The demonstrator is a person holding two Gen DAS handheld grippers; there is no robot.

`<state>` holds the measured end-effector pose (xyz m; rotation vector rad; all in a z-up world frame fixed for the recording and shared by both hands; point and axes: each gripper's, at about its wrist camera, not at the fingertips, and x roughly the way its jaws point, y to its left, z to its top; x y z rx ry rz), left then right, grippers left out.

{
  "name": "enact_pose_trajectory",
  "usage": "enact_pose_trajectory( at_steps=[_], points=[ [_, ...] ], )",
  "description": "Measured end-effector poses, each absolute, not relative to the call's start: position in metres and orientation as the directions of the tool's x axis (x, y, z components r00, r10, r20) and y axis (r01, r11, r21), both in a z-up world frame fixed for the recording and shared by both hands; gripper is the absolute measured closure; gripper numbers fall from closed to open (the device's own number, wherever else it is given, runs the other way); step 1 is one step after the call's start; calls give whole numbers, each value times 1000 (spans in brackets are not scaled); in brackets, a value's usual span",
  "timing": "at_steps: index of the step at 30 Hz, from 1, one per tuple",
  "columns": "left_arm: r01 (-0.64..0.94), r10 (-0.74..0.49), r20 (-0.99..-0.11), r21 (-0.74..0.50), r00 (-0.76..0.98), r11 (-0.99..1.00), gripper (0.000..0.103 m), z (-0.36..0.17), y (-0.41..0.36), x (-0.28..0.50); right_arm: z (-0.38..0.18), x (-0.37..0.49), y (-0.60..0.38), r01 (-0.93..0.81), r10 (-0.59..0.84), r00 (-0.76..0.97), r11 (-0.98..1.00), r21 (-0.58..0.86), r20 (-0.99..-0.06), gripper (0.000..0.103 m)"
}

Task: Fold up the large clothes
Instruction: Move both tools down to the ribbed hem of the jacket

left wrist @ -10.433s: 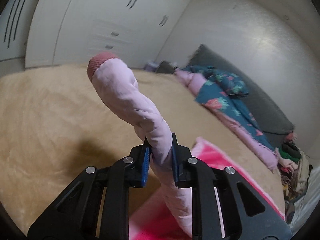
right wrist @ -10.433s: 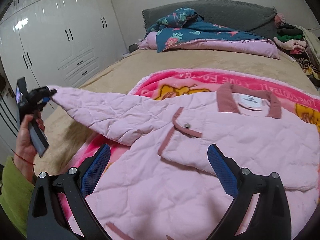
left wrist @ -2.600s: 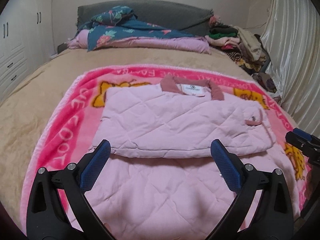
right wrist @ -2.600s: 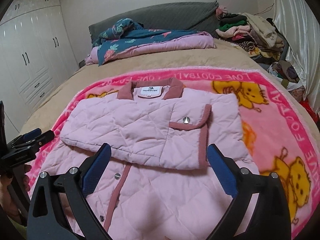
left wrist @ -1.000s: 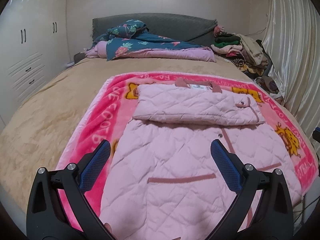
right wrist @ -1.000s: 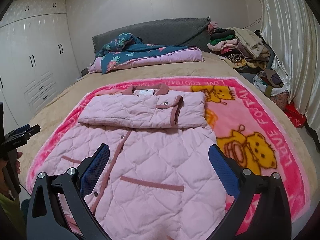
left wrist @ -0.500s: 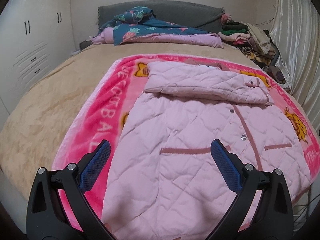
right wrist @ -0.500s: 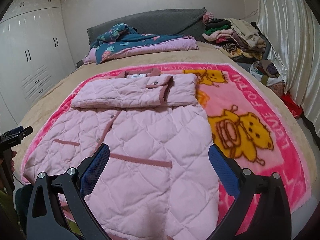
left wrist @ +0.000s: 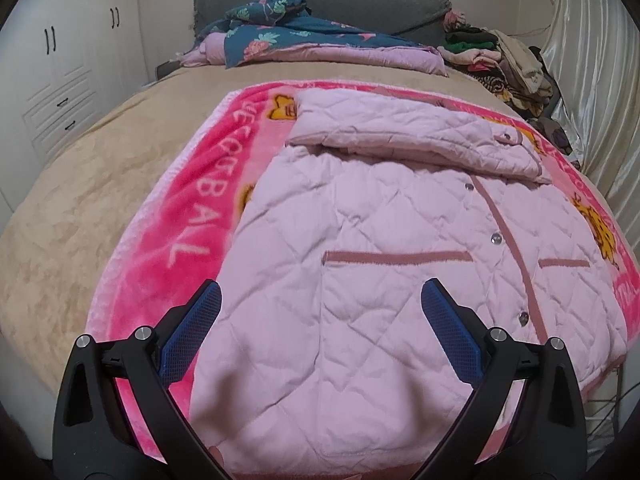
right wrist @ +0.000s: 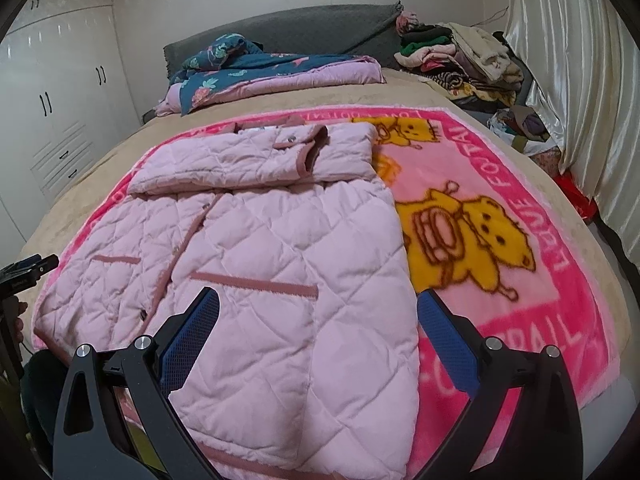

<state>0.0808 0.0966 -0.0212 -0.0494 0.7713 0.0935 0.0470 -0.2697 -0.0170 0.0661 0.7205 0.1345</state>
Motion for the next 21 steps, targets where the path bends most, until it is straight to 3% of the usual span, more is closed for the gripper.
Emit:
enact_pose_trajectory(
  at_steps=[13,21],
  points=[
    [-131,57,-761,-37,646,991,9,-49,116,70,-54,35,-285,-73,122,682,992,98,-722,4],
    [-175,9,-817,-114,577,978,9,-70,149,60,-76,28,-297,-46,126,638,991,126,-760,4]
  ],
)
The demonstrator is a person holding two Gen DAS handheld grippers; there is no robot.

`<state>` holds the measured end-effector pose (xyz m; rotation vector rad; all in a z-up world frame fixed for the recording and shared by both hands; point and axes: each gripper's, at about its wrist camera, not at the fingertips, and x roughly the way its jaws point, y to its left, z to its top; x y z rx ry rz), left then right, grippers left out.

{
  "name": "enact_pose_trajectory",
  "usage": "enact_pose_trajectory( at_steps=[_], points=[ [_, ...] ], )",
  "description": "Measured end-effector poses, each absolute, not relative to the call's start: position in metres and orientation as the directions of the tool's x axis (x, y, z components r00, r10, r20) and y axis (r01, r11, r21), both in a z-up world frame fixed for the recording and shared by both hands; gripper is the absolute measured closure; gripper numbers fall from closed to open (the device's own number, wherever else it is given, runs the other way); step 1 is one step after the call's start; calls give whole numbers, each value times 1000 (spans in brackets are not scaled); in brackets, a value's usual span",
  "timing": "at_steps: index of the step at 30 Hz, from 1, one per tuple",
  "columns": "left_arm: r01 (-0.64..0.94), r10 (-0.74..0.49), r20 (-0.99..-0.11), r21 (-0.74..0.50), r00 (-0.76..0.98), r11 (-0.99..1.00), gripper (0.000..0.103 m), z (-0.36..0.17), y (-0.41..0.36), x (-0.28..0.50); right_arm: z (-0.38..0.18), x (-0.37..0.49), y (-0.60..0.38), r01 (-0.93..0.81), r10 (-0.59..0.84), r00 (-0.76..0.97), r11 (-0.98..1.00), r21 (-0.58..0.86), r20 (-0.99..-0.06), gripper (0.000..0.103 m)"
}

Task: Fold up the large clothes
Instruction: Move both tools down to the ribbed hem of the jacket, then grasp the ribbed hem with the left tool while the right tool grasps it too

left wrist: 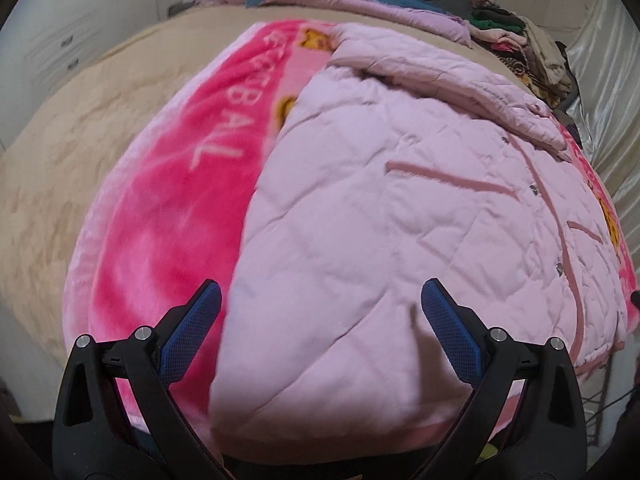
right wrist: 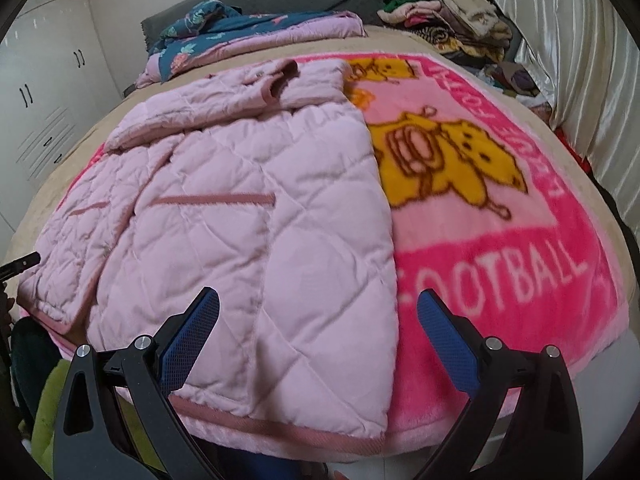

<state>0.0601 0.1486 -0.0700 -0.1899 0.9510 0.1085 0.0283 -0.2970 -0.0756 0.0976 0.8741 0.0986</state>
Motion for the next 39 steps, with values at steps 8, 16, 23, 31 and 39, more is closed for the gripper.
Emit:
enact_pose_trajectory(
  at_steps=[8,16,23,31,39],
  points=[
    [-167,-64,-843,-179,534,969,9,-85,164,48,-100,19,-306,-38,157,572,985,165,-805,4],
    [-140,-109,-844,-212,525,967,9,-87,161,45,-126,12,-307,-59,279,487,956,288,-828,5],
    [-123,-136,-848,-229,513,965,10,-88,159,45,-133,1,-311,-64,385,480,912,406,-788,35],
    [-98,-148,-841,-231,520,968,34,-87,152,44,-100,-7,-305,-172,459,561,879,445,-689,79],
    [-59,-163,-820,-233,549,971,78,-77,143,41,-119,3,-302,-170,471,510,876,452,-720,57]
  ],
)
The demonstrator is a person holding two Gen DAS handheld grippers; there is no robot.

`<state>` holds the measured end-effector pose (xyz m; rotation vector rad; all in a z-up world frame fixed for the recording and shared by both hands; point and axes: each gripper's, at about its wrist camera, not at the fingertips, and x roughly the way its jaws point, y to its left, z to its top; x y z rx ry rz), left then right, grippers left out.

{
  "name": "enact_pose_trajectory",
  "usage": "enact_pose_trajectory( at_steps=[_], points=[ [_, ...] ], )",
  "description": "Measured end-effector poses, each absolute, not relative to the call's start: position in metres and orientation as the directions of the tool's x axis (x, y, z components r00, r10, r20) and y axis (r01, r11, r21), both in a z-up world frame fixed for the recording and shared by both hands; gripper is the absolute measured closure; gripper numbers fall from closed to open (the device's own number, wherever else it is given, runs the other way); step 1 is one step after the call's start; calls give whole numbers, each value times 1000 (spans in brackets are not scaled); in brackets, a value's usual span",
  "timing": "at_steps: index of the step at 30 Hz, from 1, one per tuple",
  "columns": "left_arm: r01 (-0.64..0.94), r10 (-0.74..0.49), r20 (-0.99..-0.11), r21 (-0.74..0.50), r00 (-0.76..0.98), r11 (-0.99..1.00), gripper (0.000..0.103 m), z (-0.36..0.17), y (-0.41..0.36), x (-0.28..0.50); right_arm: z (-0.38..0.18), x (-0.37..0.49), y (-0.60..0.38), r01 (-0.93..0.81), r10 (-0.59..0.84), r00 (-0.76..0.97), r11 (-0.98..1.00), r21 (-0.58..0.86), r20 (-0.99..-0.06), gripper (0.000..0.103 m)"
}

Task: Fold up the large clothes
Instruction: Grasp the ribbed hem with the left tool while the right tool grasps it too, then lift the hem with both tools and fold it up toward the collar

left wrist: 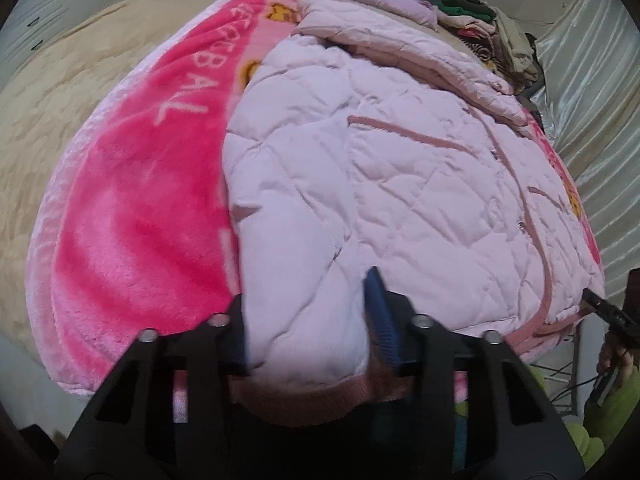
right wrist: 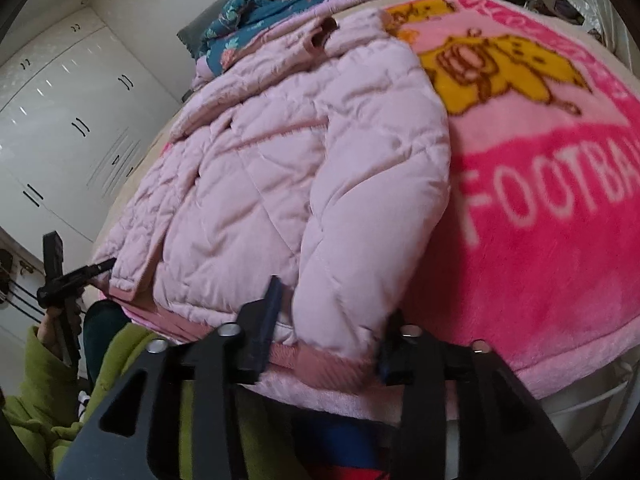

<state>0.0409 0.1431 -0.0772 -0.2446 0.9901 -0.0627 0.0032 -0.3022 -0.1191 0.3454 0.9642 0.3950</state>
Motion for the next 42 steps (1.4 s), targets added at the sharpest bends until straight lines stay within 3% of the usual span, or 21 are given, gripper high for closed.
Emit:
enact_pose_trajectory(
  at_steps=[3,5,8,22,42],
  points=[
    [-48,-179,-803,-250,569,967,86,-69,144,41,-121,4,-300,-171,461,506,882,438,-730,58],
    [-37,-171,-792,-237,586,971,89,-62,142,42,-113,2,-299,-197,452,527,889,413,-720,80],
    [-25,-175,-767,-242,617,970,90,-49,140,44,-94,-1,-301,-235,470,570,879,414,-674,86],
    [-31,-114,-645,-208,756,978,90,15,134,65,-10,17,-306,-323,496,709,860,395,-502,88],
    [-71,-38,-550,-175,834,982,90,65,134,106,60,58,-304,-338,462,788,877,342,-407,88]
  ],
)
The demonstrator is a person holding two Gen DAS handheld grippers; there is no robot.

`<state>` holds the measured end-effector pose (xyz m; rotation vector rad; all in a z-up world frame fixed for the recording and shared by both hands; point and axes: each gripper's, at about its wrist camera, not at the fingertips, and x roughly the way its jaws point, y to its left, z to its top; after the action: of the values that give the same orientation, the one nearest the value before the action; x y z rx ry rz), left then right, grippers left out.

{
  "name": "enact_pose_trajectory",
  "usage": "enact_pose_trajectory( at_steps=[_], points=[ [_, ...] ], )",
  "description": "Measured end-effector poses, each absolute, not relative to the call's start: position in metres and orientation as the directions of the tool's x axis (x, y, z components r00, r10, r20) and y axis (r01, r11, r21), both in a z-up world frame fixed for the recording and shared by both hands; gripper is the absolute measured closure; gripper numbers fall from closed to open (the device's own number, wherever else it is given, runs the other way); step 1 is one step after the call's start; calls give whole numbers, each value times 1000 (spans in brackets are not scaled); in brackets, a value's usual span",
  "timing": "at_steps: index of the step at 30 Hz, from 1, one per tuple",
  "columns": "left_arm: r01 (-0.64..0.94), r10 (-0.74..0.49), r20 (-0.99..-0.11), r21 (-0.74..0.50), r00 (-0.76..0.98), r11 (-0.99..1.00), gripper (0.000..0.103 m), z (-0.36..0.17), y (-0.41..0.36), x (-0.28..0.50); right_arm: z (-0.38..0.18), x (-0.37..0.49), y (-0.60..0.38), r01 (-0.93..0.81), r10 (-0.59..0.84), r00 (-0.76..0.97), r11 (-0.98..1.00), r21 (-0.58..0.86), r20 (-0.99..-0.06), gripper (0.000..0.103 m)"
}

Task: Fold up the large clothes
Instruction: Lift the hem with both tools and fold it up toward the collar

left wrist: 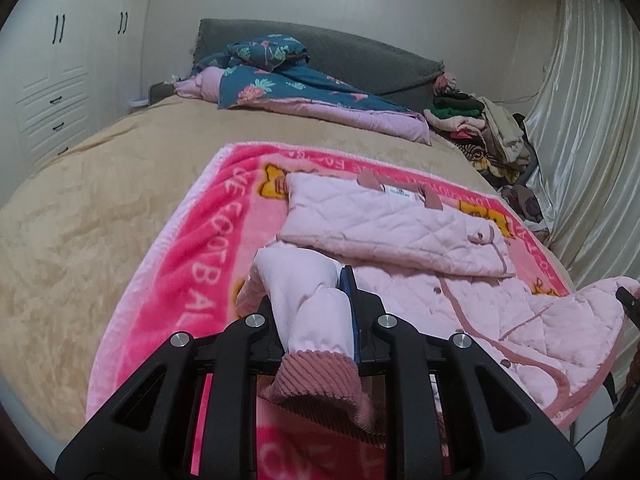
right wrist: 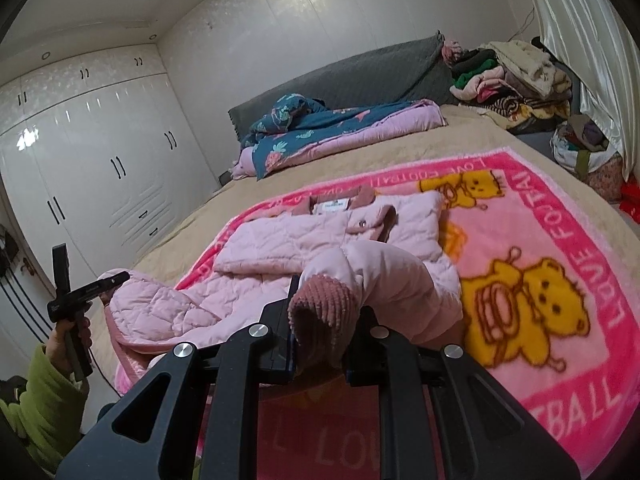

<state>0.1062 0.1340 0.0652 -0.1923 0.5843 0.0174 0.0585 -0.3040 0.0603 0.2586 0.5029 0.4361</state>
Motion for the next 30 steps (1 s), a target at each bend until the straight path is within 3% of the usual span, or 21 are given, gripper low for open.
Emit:
enact_pose_trajectory(
  at_steps=[30],
  points=[
    [-126,65,-449,-107,891,986,90,130,117,177,124,139,-322,-291,410,856,885,365,-314,88]
  ],
)
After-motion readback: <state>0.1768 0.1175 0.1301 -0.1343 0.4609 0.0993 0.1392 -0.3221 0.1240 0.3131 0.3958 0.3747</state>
